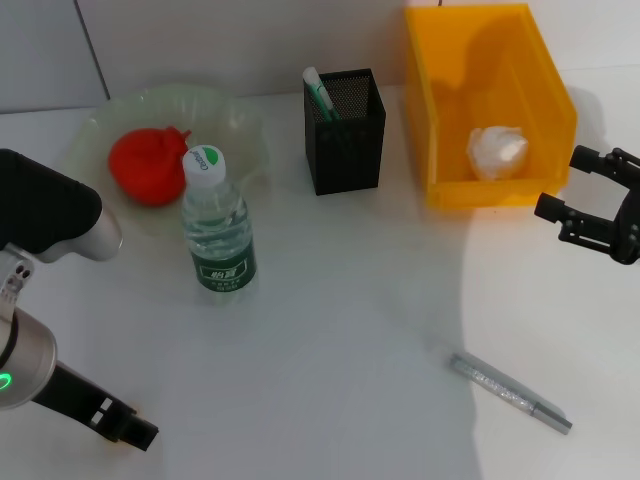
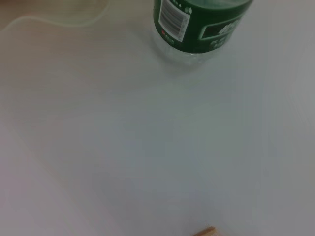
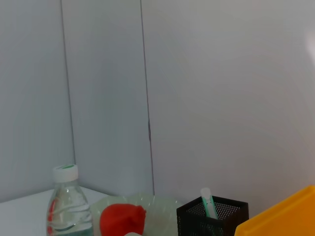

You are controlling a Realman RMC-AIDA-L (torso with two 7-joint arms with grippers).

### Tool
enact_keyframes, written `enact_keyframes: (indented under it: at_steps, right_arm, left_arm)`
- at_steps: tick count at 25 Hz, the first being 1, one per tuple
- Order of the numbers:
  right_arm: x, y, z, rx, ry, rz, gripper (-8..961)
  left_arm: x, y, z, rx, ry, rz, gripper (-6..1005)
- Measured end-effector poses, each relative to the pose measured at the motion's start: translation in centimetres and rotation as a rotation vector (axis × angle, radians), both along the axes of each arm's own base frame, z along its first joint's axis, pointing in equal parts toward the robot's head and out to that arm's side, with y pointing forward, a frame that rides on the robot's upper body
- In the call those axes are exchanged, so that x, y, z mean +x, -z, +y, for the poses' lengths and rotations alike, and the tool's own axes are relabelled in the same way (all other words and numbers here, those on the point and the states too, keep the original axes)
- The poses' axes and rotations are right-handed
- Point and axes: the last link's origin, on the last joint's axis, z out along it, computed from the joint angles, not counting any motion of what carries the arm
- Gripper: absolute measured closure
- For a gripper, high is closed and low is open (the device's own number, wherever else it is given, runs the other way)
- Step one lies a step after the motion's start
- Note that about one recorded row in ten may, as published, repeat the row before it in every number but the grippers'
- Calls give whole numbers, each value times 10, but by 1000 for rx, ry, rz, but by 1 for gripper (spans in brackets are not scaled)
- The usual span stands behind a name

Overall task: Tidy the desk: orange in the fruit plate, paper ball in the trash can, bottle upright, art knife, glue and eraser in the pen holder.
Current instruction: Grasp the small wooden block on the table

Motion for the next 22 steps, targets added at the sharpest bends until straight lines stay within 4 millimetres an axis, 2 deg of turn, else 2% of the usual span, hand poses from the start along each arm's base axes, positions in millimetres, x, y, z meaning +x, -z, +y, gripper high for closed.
enact_keyframes:
  at_steps: [10,22]
  right_arm:
    - [-1,3,0,5,6,11,127]
    - [-1,3,0,7,5,9,128]
  left_arm:
    - [-11,5,3,19,-21,-4,229]
    - [-14,10,2,14,-20,3,232]
